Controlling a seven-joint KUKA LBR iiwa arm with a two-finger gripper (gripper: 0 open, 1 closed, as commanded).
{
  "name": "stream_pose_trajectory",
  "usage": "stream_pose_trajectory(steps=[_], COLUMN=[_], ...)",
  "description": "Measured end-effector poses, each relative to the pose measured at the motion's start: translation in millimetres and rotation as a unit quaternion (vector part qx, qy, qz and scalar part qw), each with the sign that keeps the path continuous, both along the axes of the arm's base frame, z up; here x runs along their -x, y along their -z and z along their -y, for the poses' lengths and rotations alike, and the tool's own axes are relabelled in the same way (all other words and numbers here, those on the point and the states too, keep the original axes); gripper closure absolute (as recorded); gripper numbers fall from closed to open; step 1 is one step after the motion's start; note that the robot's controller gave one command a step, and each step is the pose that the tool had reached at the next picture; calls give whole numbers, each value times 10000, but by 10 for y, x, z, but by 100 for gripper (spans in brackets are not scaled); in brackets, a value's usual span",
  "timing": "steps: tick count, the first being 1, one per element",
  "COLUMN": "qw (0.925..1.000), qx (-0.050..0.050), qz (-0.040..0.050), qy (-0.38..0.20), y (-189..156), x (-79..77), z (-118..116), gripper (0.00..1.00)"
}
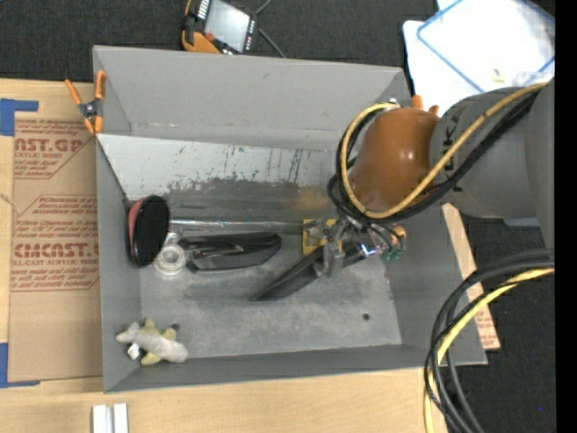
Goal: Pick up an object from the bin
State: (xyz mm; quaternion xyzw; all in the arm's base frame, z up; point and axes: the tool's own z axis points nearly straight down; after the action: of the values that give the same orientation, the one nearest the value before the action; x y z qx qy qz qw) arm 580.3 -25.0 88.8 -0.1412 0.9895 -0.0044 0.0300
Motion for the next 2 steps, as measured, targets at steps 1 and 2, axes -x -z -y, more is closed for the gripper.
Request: stream_pose_trajectory(steps=[1, 2], qw=[9999, 9962], qx=[-13, -60], qz=[-51, -35], qy=[99, 870], y=[-163, -301], x=[42, -49], z=[-11, 241], gripper=[100, 100])
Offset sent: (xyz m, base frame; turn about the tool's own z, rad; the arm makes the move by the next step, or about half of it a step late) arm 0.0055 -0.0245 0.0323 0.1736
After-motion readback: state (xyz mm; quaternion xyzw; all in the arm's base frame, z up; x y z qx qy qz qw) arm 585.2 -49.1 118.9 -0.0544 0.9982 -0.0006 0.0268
